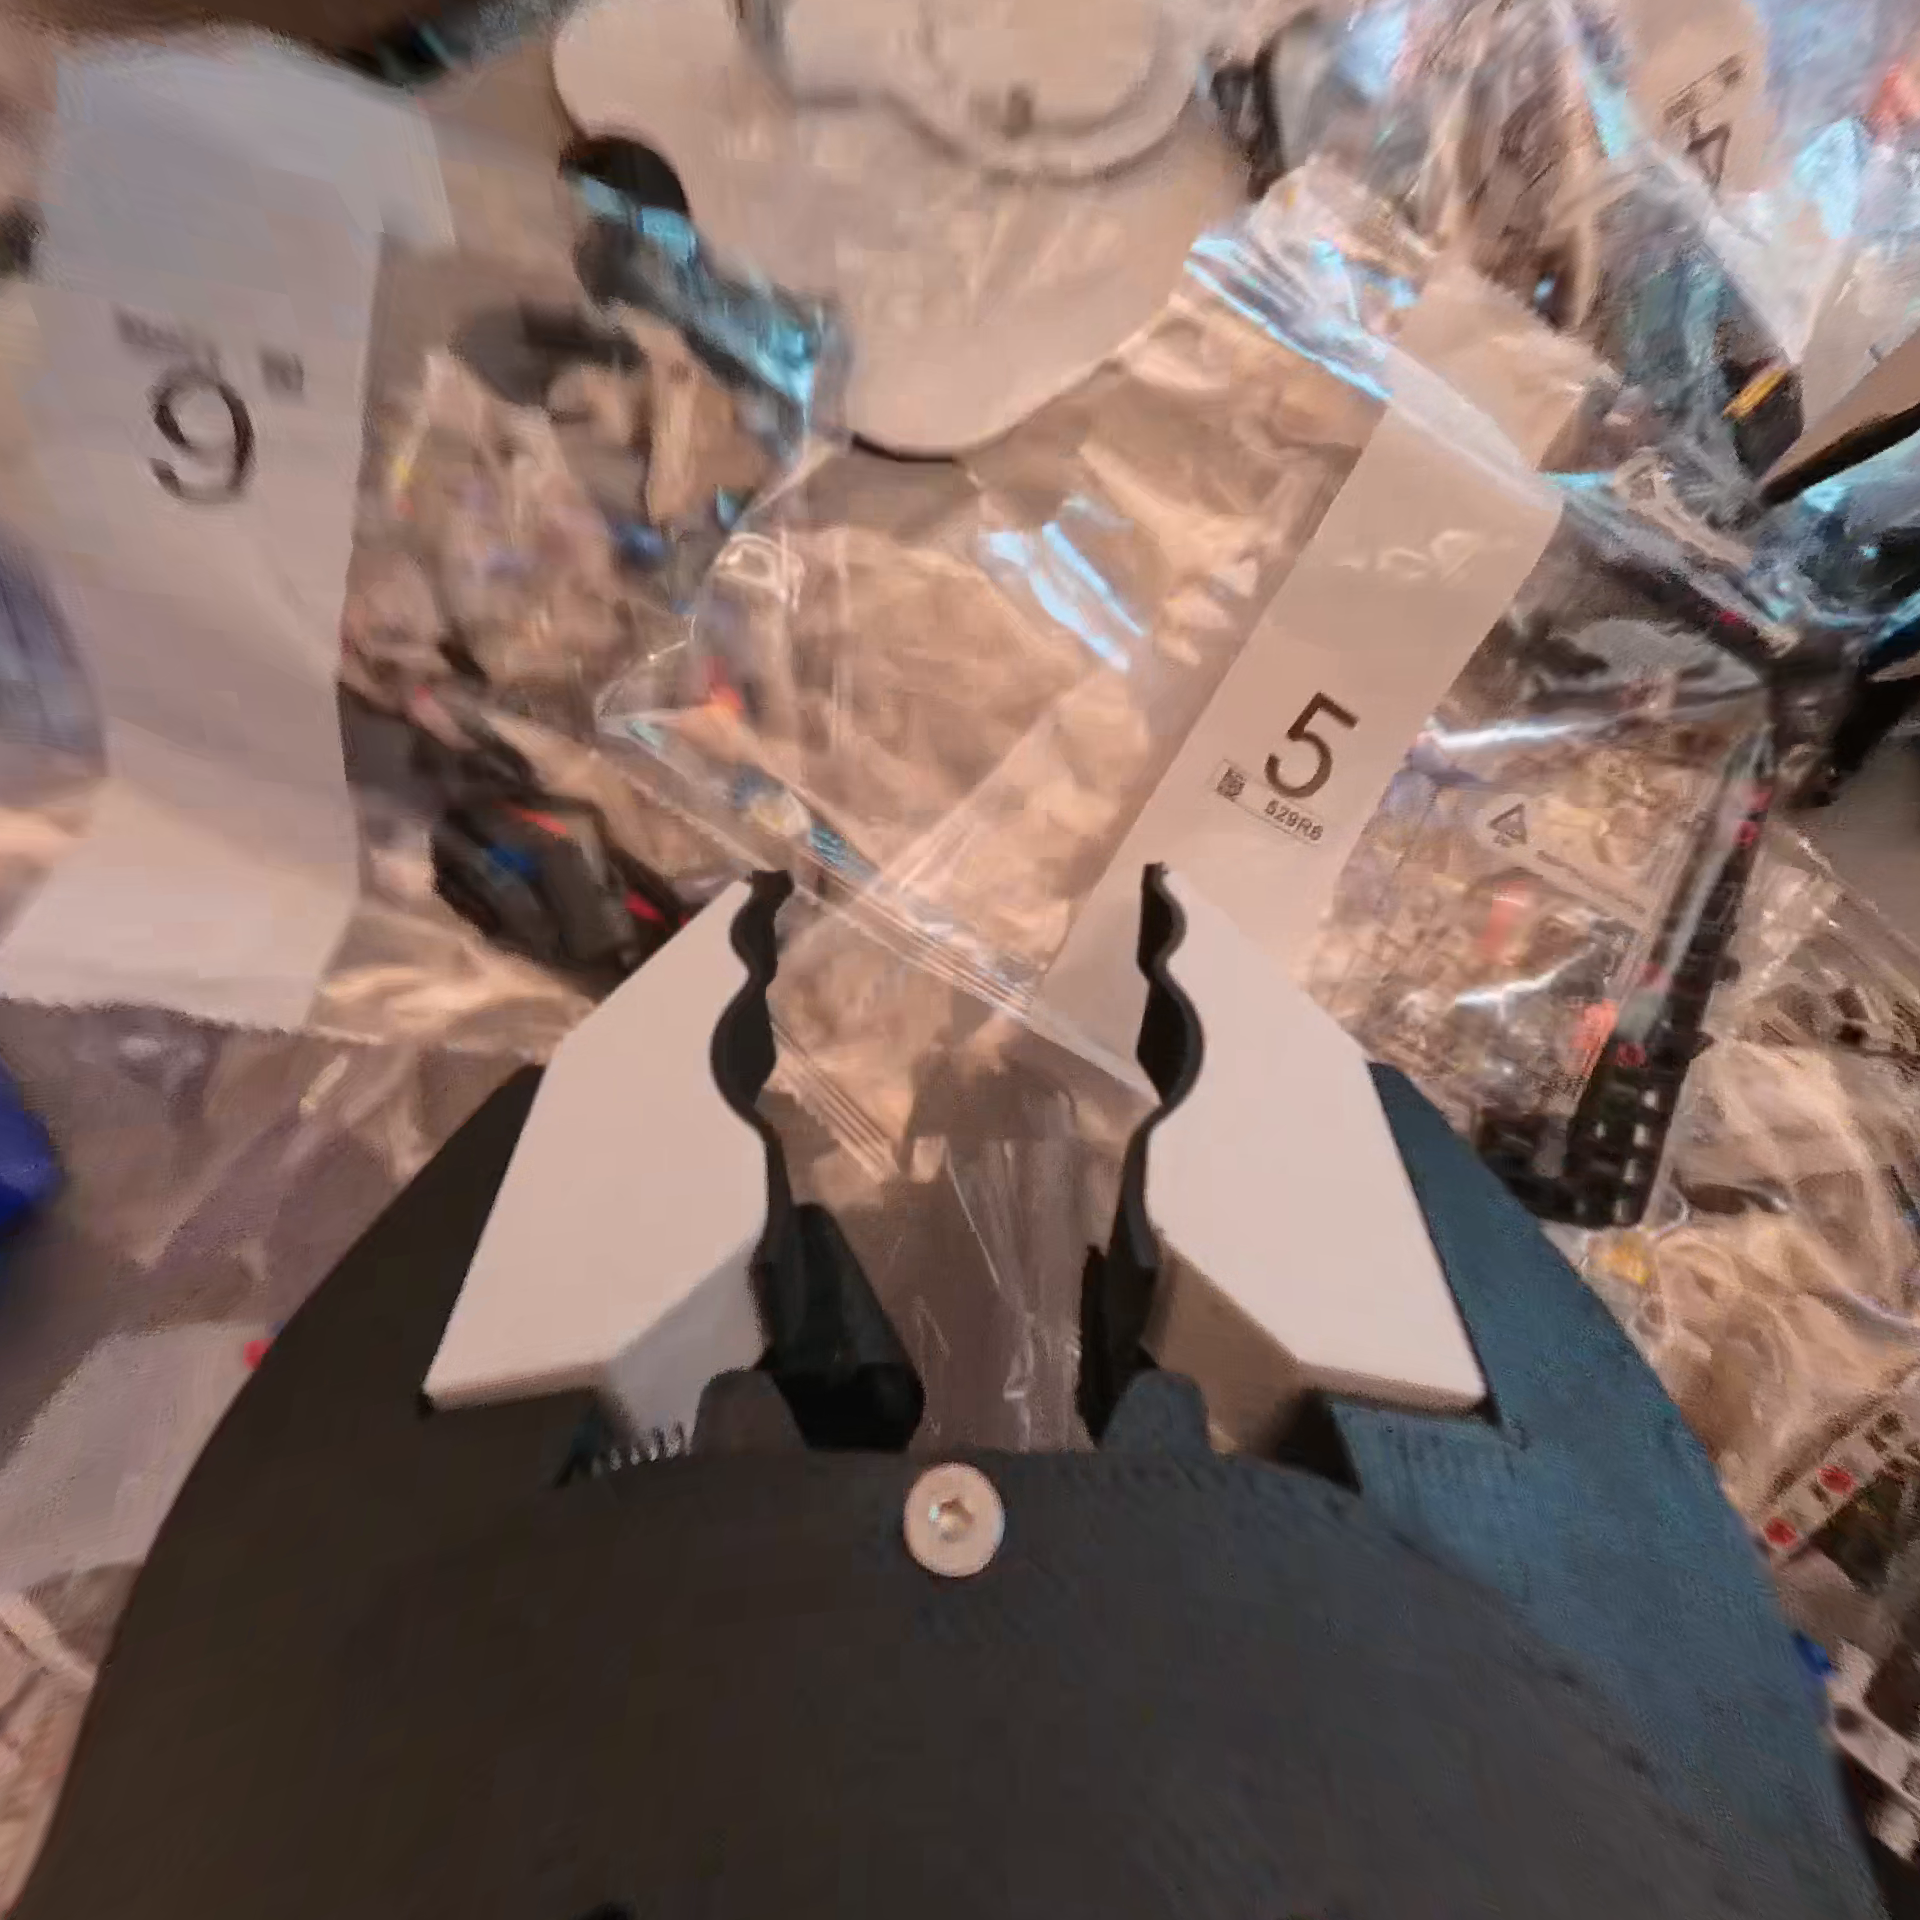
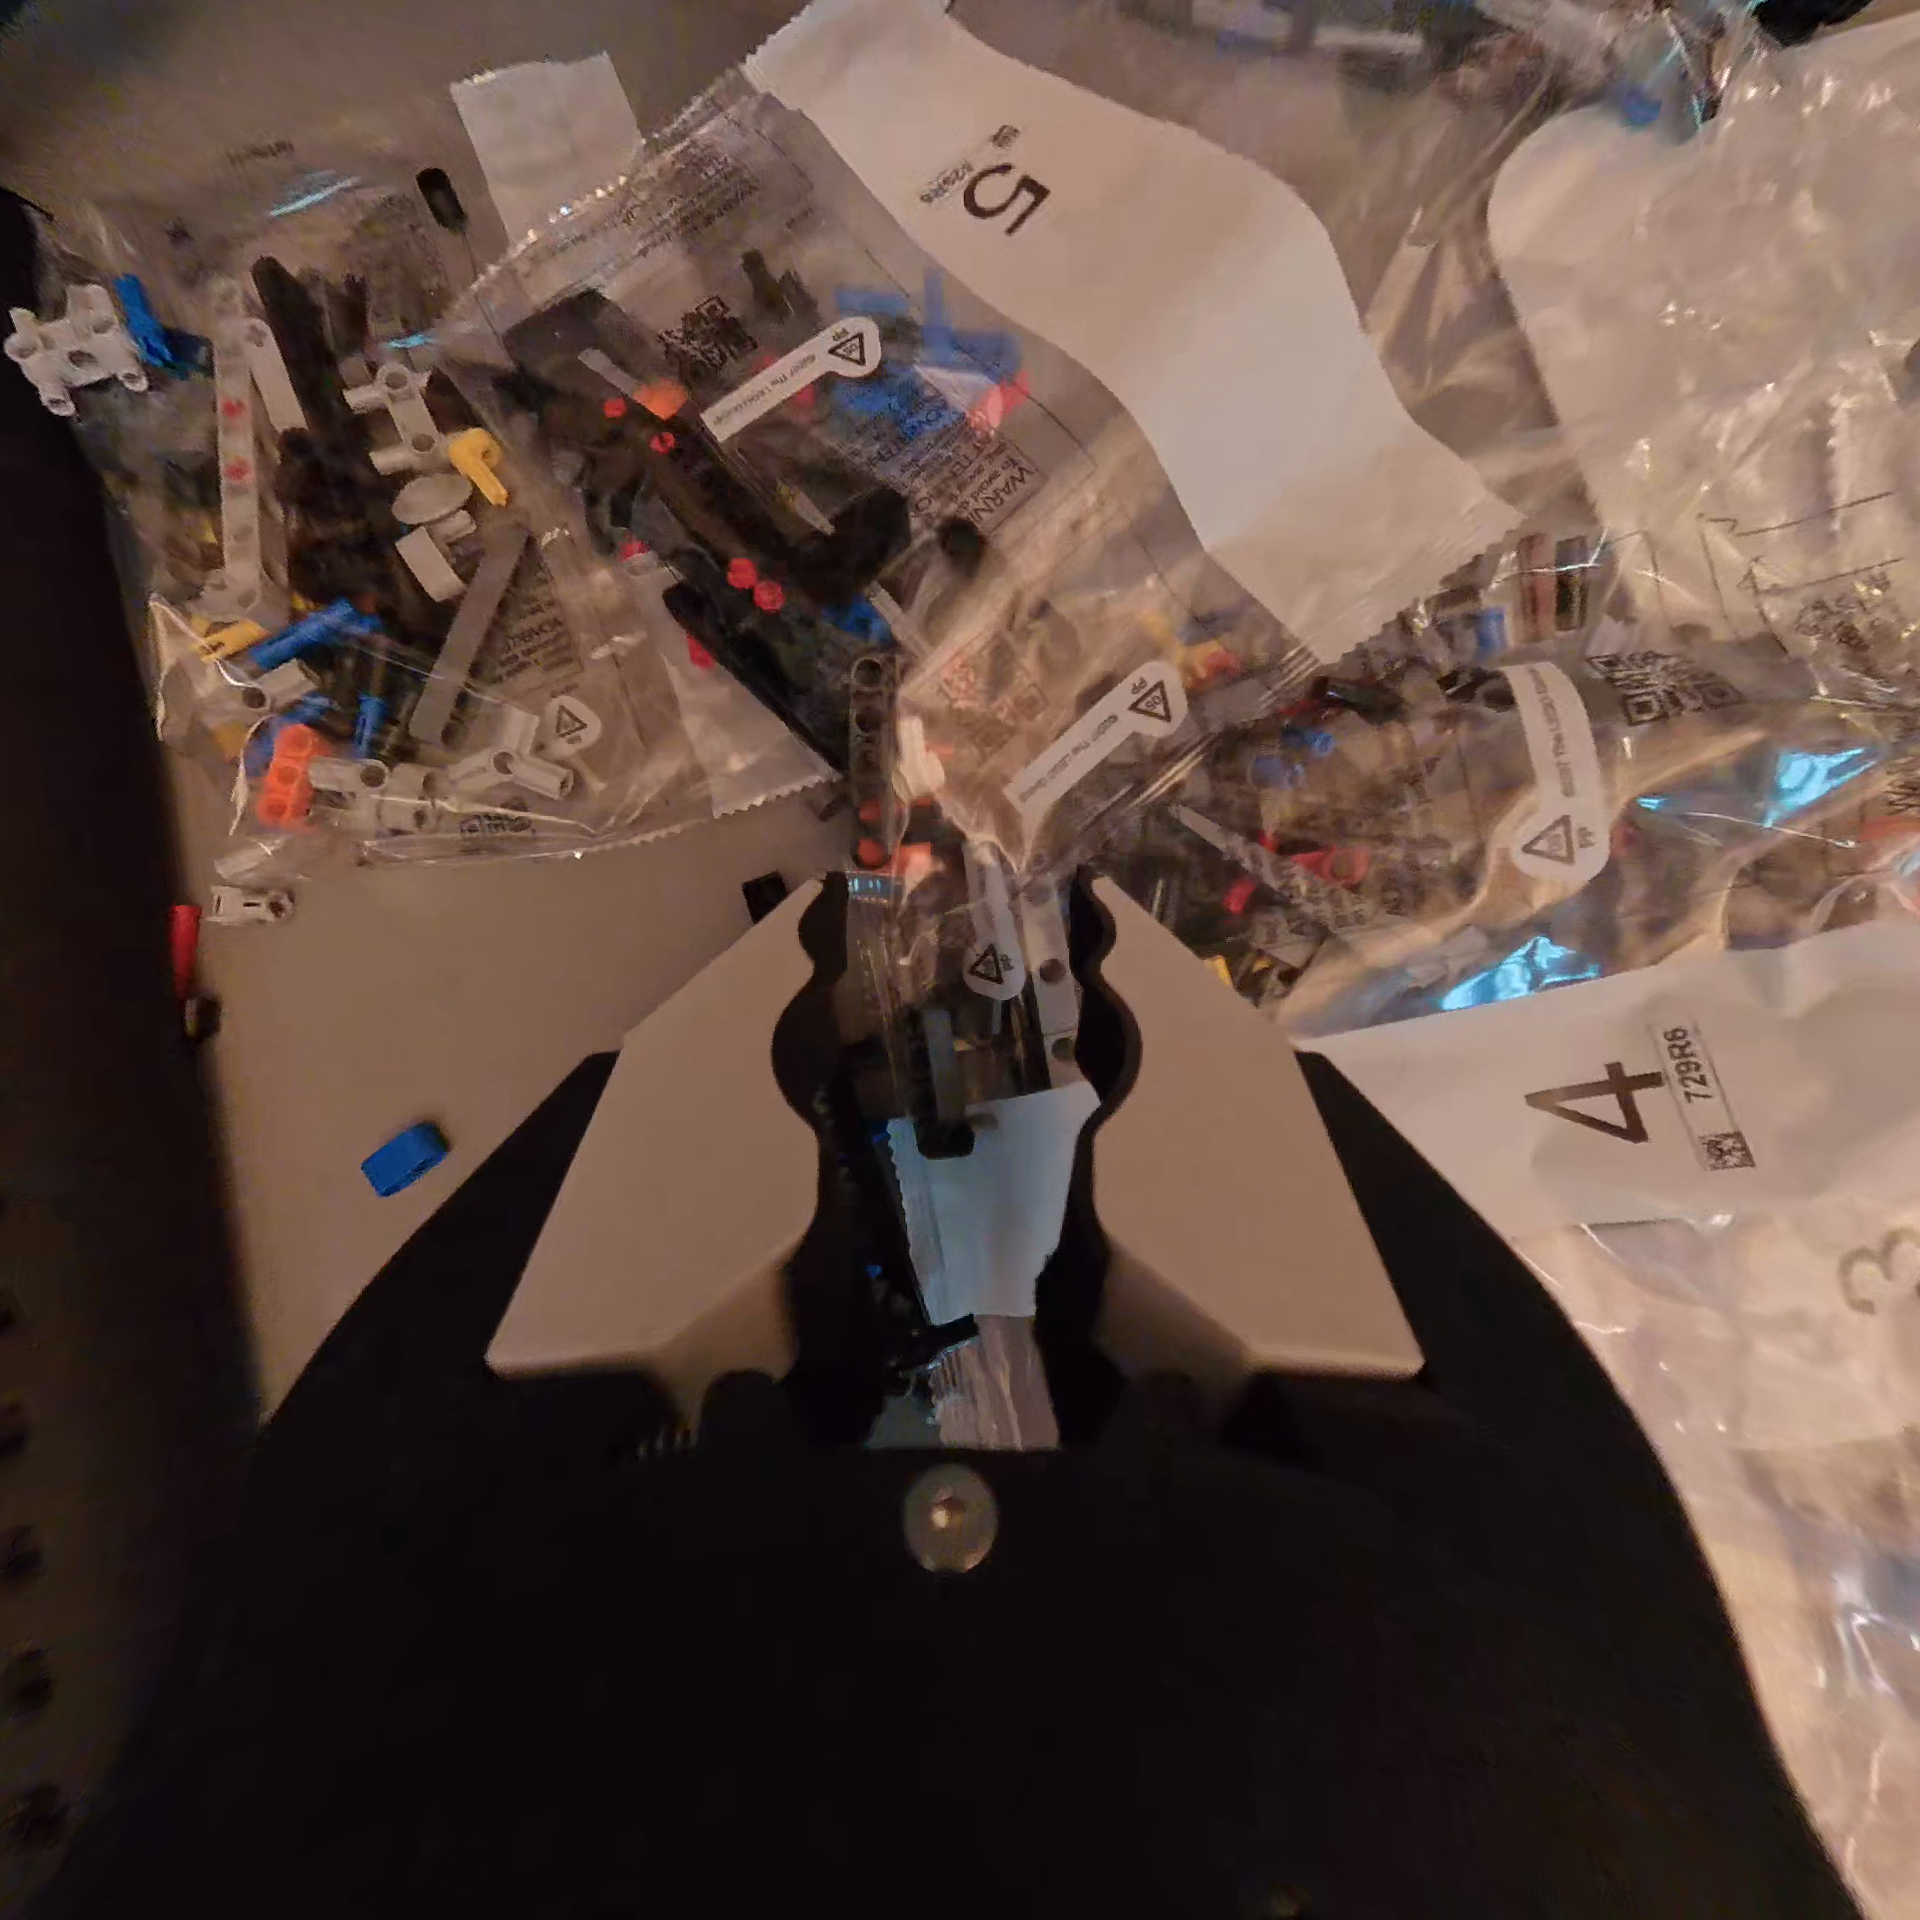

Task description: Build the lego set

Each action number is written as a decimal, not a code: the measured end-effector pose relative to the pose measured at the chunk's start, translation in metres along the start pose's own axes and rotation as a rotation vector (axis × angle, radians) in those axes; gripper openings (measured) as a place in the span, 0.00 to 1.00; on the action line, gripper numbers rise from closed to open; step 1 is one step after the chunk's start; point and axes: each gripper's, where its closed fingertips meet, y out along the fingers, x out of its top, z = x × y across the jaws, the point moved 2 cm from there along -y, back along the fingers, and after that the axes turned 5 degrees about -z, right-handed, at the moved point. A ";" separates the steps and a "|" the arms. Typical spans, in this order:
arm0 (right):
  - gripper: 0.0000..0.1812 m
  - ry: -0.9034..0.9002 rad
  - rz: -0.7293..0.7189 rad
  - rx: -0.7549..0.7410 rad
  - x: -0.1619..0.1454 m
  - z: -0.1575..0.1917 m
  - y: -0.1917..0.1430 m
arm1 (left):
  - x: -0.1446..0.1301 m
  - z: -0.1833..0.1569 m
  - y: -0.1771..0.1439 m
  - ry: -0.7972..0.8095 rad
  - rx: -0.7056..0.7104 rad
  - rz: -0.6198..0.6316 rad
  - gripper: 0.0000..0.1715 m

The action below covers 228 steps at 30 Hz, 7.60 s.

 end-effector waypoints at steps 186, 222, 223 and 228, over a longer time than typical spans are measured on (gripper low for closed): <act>0.03 -0.754 0.445 -0.474 0.122 0.024 -0.110 | 0.056 -0.128 -0.047 0.414 -0.634 -0.585 0.00; 0.18 -0.690 0.301 -0.534 0.153 0.014 -0.145 | 0.060 -0.119 -0.049 0.347 -0.640 -0.605 0.00; 0.17 -0.631 0.276 -0.479 0.141 0.020 -0.149 | 0.061 -0.118 -0.049 0.344 -0.637 -0.609 0.00; 0.20 -0.436 0.345 -0.247 0.049 0.027 -0.120 | 0.063 -0.118 -0.051 0.341 -0.639 -0.622 0.00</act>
